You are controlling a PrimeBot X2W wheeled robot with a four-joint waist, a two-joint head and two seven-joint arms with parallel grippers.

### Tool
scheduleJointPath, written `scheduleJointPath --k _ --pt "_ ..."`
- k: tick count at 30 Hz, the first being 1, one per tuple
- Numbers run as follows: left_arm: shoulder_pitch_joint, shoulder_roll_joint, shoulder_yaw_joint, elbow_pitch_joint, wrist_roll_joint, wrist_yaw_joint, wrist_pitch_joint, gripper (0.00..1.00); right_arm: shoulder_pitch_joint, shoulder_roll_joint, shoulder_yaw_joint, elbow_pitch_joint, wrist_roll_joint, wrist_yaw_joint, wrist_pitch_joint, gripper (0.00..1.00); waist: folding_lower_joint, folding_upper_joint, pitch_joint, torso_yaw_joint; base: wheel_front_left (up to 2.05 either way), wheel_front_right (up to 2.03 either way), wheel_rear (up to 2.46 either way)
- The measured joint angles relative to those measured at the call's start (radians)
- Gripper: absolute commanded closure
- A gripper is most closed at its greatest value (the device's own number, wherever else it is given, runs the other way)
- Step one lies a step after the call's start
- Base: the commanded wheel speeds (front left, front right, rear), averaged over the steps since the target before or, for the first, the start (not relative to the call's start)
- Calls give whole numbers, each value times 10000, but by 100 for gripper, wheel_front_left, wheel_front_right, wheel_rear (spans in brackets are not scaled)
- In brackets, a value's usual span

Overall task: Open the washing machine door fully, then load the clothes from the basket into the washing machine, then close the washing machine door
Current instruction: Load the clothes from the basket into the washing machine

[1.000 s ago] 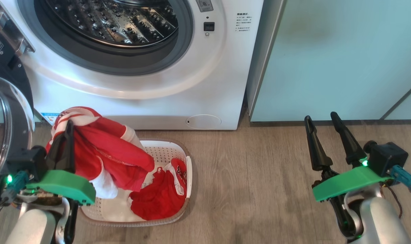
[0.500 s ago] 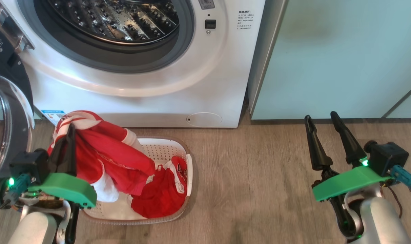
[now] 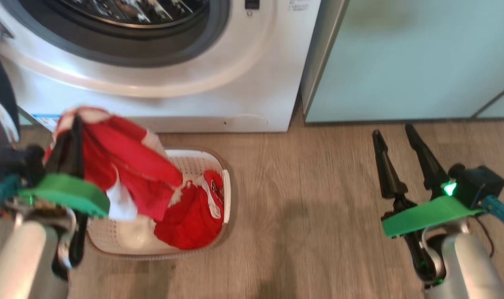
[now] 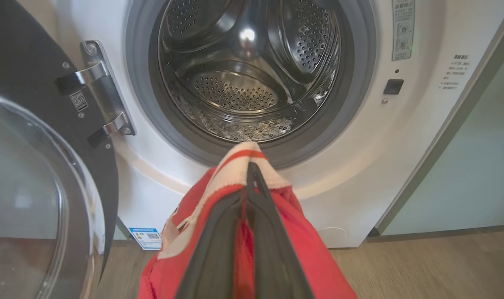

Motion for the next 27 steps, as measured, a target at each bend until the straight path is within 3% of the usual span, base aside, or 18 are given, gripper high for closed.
scheduleJointPath --k 10,20,27 --pt "-3742 104 222 2222 -587 -968 602 100 -1044 0 385 -209 196 0 -382 0 3 0 1793 -642 0 0 0" --pt "-7426 966 268 4671 -1047 -2119 2336 100 -1979 -2 817 -67 660 0 -855 0 4 0 3597 -1616 0 0 0" --pt "-9453 1592 261 5415 -1202 -2456 3616 100 -2478 0 1170 -58 1014 0 -949 0 2 0 4586 -2196 0 0 0"
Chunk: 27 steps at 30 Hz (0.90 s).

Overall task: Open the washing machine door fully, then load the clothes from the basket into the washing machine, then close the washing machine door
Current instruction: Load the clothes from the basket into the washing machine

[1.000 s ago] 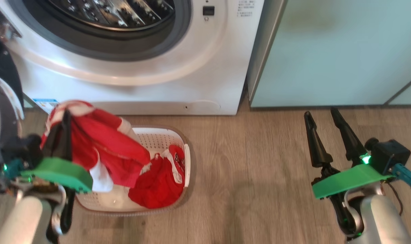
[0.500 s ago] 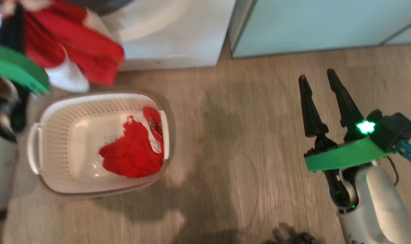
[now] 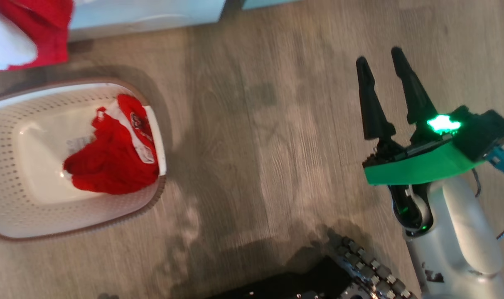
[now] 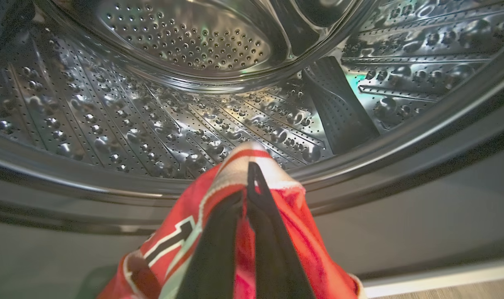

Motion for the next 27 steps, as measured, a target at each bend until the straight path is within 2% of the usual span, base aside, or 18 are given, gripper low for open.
scheduleJointPath --k 5,10,14,21,27 --pt "-1161 487 19 362 27 -82 591 100 -335 0 128 -293 174 0 -2 0 0 0 597 -394 0 0 0" --pt "-2027 853 36 750 136 -88 729 100 -453 0 155 -364 238 0 -2 0 -1 0 1099 -762 0 0 0" --pt "-2823 943 219 1007 249 -59 347 100 -472 0 313 -460 345 0 -2 0 0 0 1410 -1030 0 0 0" --pt "-3901 1005 571 1630 328 244 -780 100 -611 2 512 -504 460 0 -29 0 -2 0 1720 -1446 0 0 0" --pt "-4915 1047 556 1703 834 263 -2529 100 -710 4 640 -560 445 0 -29 0 -2 0 1926 -1787 0 0 0"
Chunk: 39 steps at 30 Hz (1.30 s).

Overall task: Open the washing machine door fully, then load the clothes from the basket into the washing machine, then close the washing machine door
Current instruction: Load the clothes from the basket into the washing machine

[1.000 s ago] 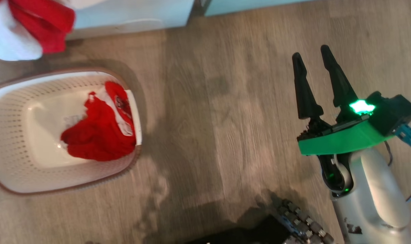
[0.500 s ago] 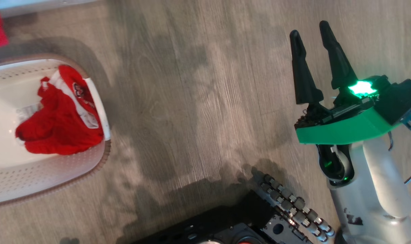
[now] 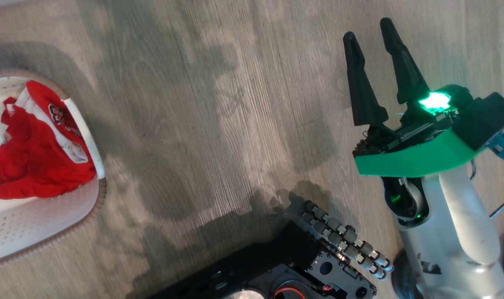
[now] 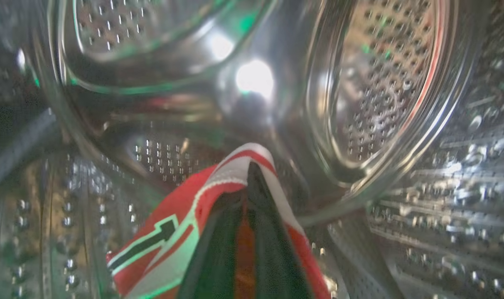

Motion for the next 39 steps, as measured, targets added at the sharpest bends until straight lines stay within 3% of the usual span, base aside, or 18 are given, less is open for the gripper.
scheduleJointPath --k 7,18,19,20,21,31,39 --pt "-820 13 -107 322 416 -82 -1561 100 -1 2 117 -159 -17 0 0 0 1 1 203 -108 0 0 0" --pt "-250 13 -677 2205 414 -527 -746 100 -43 4 111 -174 15 0 0 0 0 1 264 124 0 0 0" --pt "-186 12 -731 2314 414 -529 -640 95 -67 4 109 -173 15 0 0 0 0 1 253 148 0 0 0" --pt "-124 12 -798 2368 418 -527 -633 9 -109 4 107 -163 15 0 0 0 0 0 242 173 0 0 0" --pt "-93 12 -890 2439 433 -529 -602 0 -158 4 105 -163 15 0 0 0 1 1 226 194 0 0 0" --pt "673 -211 -1246 2627 514 -596 -506 0 -172 4 -90 -71 -109 0 0 0 0 1 -227 537 0 0 0" --pt "2582 -920 -1239 1975 207 -274 -1685 0 -109 2 -345 117 -502 0 0 0 0 1 -980 995 0 0 0"
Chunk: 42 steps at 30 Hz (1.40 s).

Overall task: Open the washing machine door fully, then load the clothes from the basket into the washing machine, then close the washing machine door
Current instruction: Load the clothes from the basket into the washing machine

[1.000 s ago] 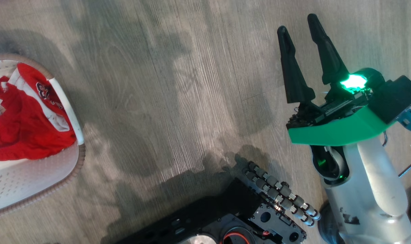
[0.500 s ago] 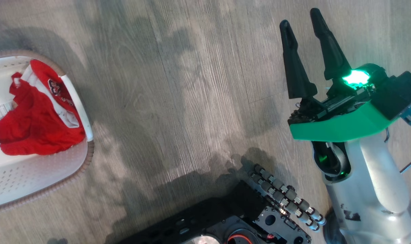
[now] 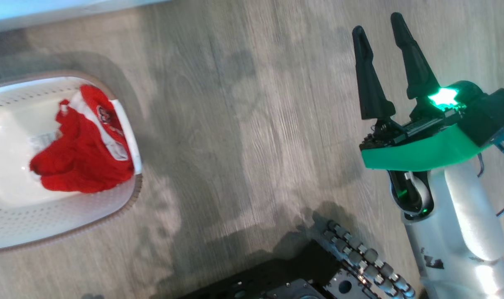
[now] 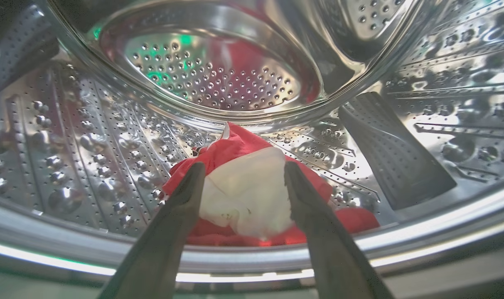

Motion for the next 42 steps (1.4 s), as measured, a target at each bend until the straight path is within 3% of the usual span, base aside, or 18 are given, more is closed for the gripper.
scheduleJointPath --k 8,21,29,42 --pt "2821 -644 153 -2497 -359 757 -755 0 490 0 -324 291 -477 0 0 0 0 0 -966 686 0 0 0" --pt "7779 -1024 811 -7601 -372 1868 -917 0 908 -4 -575 863 -884 0 6 0 -1 0 -2577 1668 0 0 0" --pt "9887 -1804 1517 -9058 211 2019 -920 0 1280 -6 -777 968 -995 0 190 0 -1 0 -3378 2076 0 0 0" --pt "12485 -3233 2173 -9710 1220 1833 -920 0 2308 -4 -1185 951 -1145 0 771 0 -1 0 -4920 2763 0 0 0"
